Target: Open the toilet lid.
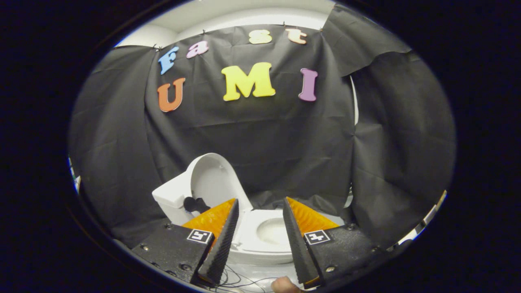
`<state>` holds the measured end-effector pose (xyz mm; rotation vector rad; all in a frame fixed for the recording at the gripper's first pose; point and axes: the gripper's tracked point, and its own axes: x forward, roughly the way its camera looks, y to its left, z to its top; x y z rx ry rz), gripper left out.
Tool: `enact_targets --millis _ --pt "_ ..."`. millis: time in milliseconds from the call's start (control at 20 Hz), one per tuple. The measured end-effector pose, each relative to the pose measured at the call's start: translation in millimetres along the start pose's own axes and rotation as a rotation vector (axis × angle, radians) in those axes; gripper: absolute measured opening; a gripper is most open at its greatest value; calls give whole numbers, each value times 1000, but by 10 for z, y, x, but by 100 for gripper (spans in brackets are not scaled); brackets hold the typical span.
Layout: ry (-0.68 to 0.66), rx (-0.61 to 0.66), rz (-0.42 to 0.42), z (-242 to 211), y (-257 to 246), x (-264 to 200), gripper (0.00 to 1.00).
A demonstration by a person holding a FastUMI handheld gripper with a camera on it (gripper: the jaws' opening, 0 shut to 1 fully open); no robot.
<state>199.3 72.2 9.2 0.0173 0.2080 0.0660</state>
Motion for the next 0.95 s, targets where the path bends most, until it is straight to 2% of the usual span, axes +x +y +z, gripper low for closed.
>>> enact_targets --millis 300,450,700,950 --pt "-88 35 -23 46 -560 -572 69" --pt "-104 48 -26 5 -794 -778 100" --pt "-146 59 -40 -1 -1086 -938 100" --pt "-165 26 -14 -10 -1058 -1007 100"
